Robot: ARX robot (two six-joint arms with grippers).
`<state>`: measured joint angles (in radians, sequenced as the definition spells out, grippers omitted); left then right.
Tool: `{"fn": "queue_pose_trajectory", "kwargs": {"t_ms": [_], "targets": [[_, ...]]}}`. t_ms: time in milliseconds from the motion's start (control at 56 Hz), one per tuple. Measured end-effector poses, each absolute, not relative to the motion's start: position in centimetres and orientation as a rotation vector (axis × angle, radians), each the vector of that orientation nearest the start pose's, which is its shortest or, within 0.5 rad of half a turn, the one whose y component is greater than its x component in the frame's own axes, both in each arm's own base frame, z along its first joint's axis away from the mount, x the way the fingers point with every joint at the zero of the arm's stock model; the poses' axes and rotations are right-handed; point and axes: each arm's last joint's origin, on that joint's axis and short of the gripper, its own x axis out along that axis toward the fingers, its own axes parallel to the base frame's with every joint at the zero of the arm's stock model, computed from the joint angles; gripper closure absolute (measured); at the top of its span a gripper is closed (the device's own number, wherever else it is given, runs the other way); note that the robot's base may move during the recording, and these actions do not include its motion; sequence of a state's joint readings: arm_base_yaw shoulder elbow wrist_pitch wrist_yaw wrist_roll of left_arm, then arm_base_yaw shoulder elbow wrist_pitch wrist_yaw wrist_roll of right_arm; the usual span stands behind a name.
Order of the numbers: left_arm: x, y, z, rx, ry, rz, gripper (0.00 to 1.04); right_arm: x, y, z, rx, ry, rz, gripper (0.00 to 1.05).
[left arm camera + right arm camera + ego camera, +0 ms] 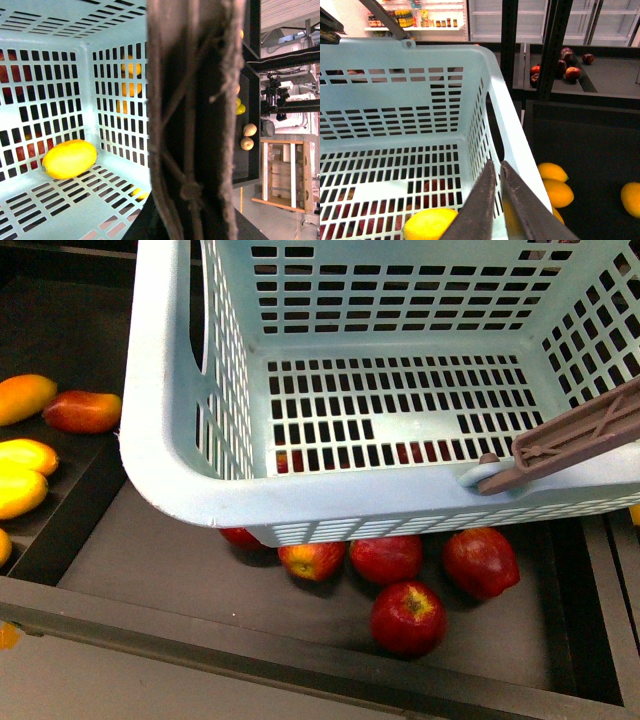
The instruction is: Pick lemon and mango into basket
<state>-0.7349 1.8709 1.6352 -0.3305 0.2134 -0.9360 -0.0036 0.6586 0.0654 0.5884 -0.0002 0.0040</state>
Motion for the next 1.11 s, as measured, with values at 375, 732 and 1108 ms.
{"fn": "queue_pose_trajectory", "kwargs": {"t_ms": [375,732,1108], "targets": [[31.59,-29.38,30.53,-0.690,0.943,-0.579,1.00,14.40,-0.05,17.75,0.004,0.001,-0.003,0.21],[31.30,-29.74,30.47,-0.691,0.953,-0.592,1.00,14.35,-0.05,17.69,0.004,0.001,-0.006,0.09],[31.67,-29.34,30.44,-0.688,0.941,-0.578,1.00,14.34,-0.02,17.59,0.004,0.006,-0.003,0.09]]}}
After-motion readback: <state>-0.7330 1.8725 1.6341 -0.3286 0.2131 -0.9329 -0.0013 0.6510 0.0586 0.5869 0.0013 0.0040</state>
